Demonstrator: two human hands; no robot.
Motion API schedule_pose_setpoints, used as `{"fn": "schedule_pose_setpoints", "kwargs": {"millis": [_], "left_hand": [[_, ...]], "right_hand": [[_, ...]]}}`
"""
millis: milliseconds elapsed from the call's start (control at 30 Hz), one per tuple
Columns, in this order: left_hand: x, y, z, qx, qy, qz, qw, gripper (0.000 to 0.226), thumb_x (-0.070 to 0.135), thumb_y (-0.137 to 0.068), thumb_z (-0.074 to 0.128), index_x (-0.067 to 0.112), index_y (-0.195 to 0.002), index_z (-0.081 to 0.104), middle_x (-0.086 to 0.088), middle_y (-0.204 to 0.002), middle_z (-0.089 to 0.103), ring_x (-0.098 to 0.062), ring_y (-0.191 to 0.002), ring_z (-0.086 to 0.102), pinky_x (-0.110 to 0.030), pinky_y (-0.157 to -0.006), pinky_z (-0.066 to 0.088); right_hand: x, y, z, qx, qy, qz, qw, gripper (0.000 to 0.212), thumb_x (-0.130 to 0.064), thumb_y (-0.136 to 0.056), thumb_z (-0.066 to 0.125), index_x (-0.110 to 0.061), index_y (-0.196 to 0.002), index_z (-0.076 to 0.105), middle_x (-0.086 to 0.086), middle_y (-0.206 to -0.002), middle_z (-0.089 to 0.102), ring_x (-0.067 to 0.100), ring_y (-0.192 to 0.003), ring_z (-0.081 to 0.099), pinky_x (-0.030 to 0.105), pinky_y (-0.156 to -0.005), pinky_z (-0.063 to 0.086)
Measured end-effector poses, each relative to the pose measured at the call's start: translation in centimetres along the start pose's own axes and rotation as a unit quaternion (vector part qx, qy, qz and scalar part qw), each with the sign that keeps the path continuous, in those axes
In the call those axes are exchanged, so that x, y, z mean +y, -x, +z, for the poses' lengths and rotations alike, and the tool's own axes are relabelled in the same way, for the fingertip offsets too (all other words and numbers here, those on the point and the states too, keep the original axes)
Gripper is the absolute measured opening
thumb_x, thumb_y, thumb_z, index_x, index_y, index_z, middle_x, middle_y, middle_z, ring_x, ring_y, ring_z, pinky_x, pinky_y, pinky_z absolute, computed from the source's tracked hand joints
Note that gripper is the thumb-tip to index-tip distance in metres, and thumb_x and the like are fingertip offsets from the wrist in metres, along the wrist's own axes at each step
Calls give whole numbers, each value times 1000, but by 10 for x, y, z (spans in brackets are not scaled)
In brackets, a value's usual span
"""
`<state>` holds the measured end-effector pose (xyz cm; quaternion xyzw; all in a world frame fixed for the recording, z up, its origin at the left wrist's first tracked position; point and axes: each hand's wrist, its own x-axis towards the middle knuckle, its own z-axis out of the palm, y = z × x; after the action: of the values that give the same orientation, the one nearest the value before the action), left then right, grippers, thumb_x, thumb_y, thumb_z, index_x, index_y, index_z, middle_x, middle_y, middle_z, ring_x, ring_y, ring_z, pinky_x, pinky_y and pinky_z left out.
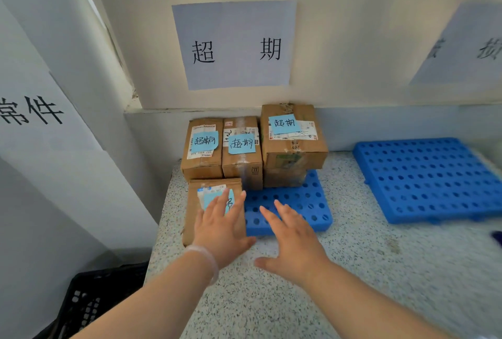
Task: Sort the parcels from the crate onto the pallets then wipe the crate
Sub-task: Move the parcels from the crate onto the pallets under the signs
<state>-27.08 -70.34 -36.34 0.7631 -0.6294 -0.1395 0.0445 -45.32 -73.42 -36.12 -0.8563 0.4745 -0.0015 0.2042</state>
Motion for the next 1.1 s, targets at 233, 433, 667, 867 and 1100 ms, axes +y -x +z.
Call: {"fn": "schedule_pose_setpoints", "kwargs": {"millis": [233,433,667,867,1100], "left_hand": [[109,15,0,6,-10,120,993,96,73,-83,51,47,-150,-12,6,-164,-9,-21,-151,-1,-48,-122,7],[271,56,20,-28,-8,259,965,95,74,-82,51,47,-151,-9,4,-164,-6,-22,-151,0,-48,-121,8],[460,140,54,-44,-22,428,902,96,72,-83,51,45,-152,-10,2,-165,-7,-23,-151,2,-48,-121,11],[570,214,94,-78,2,526,847,94,65,-84,56,45,-152,-5,2,-165,0,-23,-151,5,-47,-121,12],[643,233,134,-112,-10,571,813,95,66,-83,58,48,-152,-5,3,-164,2,-22,-150,5,-46,-121,13]], "right_hand": [[67,89,-31,56,9,82,995,102,-69,-82,57,-44,-152,-13,-6,-162,-20,17,-150,-17,39,-121,-5],[150,223,-66,105,9,219,970,101,-68,-84,56,-42,-152,-13,-5,-162,-23,18,-149,-20,39,-119,-9],[231,403,-92,183,12,399,898,103,-67,-82,59,-40,-153,-10,-2,-164,-16,19,-150,-15,41,-121,-5],[273,515,-80,235,-8,490,839,101,-65,-83,60,-39,-154,-8,-2,-164,-15,18,-150,-14,41,-121,-5],[317,568,-64,251,-77,555,789,96,-58,-87,60,-40,-154,-6,-5,-163,-16,18,-150,-13,39,-120,-3]]}}
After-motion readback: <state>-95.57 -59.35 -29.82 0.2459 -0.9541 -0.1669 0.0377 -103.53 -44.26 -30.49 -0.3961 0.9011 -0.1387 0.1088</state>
